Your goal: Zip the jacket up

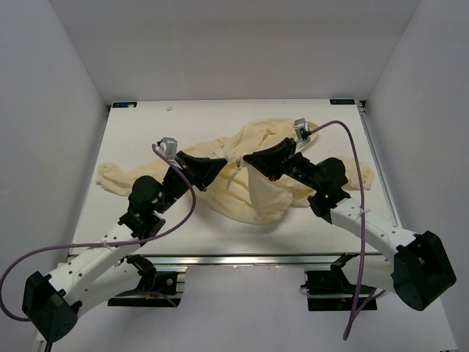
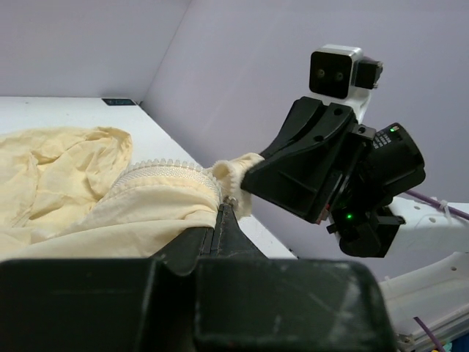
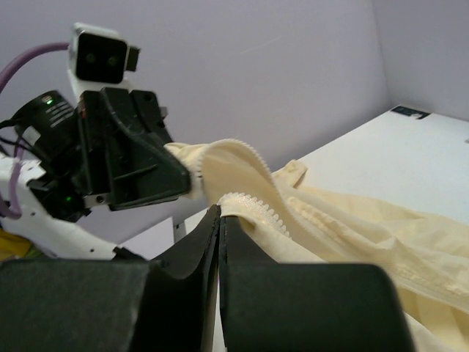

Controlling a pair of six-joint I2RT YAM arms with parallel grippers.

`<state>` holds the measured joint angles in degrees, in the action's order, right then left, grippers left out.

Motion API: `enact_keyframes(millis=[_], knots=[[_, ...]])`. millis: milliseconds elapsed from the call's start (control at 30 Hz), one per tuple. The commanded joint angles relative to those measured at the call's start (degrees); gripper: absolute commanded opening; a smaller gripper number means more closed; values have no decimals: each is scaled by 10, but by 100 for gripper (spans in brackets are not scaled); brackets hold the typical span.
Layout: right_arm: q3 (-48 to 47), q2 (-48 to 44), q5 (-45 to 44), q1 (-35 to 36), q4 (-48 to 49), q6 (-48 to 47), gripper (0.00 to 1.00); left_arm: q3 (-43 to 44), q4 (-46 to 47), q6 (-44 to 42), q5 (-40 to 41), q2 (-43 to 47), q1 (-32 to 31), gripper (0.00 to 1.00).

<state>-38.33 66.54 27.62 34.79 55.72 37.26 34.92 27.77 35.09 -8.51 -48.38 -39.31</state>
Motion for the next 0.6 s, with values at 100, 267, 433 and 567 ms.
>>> enact_keyframes(millis=[100,267,433,567], knots=[[3,-4,70,1,15,9,0,8,4,-12,-26,-13,14,0],[3,16,99,1,37,14,0,11,33,-1,-62,-38,20,0],[11,29,101,-7,75,35,0,8,42,1,-94,-42,27,0],[20,59,117,-15,135,69,0,-9,62,12,-120,-36,40,0]])
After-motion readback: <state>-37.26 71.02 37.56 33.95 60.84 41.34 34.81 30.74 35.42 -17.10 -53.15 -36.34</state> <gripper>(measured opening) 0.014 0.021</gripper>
